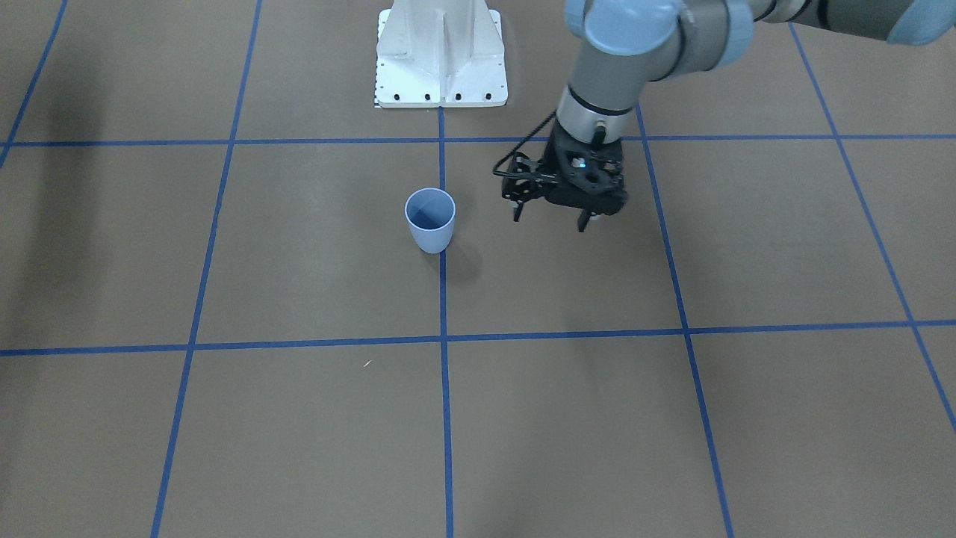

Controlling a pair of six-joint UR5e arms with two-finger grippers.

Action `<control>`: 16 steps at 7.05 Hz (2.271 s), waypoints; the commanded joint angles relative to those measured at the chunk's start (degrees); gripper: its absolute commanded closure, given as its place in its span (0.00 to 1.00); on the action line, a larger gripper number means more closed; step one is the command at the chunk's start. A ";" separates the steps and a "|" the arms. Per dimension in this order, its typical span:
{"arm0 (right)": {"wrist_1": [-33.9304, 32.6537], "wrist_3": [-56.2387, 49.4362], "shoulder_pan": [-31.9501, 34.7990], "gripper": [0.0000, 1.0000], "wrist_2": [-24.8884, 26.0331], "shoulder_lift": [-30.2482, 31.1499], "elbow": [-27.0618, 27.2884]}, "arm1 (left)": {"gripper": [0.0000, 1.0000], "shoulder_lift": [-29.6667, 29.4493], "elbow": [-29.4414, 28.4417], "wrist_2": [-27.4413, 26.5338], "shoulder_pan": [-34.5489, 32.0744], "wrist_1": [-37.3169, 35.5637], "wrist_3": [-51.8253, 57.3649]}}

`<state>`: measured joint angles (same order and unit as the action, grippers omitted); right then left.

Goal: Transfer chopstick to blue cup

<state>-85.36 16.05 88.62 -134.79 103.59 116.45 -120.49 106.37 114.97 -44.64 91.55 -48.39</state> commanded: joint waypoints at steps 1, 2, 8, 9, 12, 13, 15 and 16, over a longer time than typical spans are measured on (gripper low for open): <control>5.09 -0.23 0.06 0.00 0.41 1.26 -1.57 | 0.01 11.89 -0.09 9.44 -16.35 -0.14 33.18; 7.38 -0.06 0.24 0.00 1.89 2.74 -2.45 | 0.01 15.08 -5.24 14.01 -26.27 -0.06 47.89; 33.04 12.47 0.07 0.06 11.31 2.15 -20.47 | 0.01 22.40 -16.90 19.85 -42.81 4.23 67.64; 33.06 12.77 -0.11 0.15 11.22 2.14 -20.56 | 0.01 22.75 -16.89 19.85 -42.72 4.33 67.64; 32.98 13.48 -1.51 0.38 11.04 -0.05 -21.43 | 0.01 23.02 -16.81 19.85 -42.72 4.42 67.64; 33.06 13.39 -1.52 0.45 10.96 0.03 -21.88 | 0.01 23.11 -16.46 19.85 -42.72 4.42 67.64; 33.41 12.69 -1.43 1.00 10.87 0.03 -21.79 | 0.01 23.37 -16.45 19.85 -42.72 4.51 67.64; 33.68 12.60 -1.34 1.00 10.61 0.47 -21.36 | 0.01 23.37 -16.45 19.85 -42.72 4.42 67.64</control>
<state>-51.98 28.92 87.19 -123.96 103.73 94.75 -97.17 89.89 134.82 -87.36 96.02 19.25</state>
